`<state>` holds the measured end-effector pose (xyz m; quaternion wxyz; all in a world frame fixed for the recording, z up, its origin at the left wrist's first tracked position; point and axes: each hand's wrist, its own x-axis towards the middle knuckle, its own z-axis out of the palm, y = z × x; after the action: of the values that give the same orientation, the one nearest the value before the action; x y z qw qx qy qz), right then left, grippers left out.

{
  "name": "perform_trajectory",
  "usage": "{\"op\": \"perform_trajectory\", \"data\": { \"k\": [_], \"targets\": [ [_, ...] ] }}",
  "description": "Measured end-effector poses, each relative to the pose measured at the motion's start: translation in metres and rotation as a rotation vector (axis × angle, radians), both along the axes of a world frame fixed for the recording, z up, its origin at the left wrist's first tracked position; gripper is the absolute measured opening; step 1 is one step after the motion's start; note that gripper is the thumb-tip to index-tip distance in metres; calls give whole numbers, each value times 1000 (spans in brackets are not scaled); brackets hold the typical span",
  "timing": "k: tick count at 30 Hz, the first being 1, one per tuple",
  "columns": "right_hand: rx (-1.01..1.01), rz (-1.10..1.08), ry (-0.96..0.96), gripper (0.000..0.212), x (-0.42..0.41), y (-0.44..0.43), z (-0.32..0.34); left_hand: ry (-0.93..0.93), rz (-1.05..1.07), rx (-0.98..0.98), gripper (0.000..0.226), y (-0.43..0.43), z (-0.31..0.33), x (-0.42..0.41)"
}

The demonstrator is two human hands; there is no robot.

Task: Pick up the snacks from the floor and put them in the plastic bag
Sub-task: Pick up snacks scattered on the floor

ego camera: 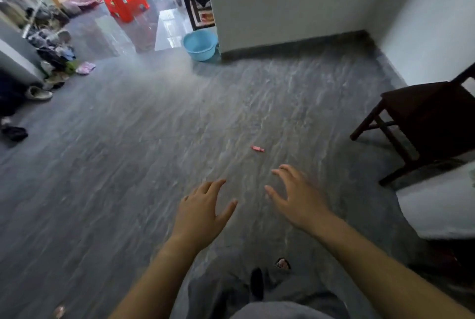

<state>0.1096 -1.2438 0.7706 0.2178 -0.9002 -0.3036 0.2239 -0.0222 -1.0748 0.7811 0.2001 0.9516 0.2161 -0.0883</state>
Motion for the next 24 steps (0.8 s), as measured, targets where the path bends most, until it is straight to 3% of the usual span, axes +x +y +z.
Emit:
{"op": "perform_trajectory", "data": {
  "k": [6, 14, 19, 24],
  "targets": [
    [-17, 40, 74, 50, 95, 57, -37, 54, 0, 25, 78, 68, -37, 92],
    [-126, 22, 143, 47, 214, 131, -145, 140, -20, -57, 60, 150, -144, 239],
    [-184, 85, 187, 52, 272, 170, -270, 162, 61, -99, 60, 174, -262, 291],
    [-236, 216, 188, 45, 330, 198, -472, 217, 125, -117, 59, 184, -453, 331]
  ]
}}
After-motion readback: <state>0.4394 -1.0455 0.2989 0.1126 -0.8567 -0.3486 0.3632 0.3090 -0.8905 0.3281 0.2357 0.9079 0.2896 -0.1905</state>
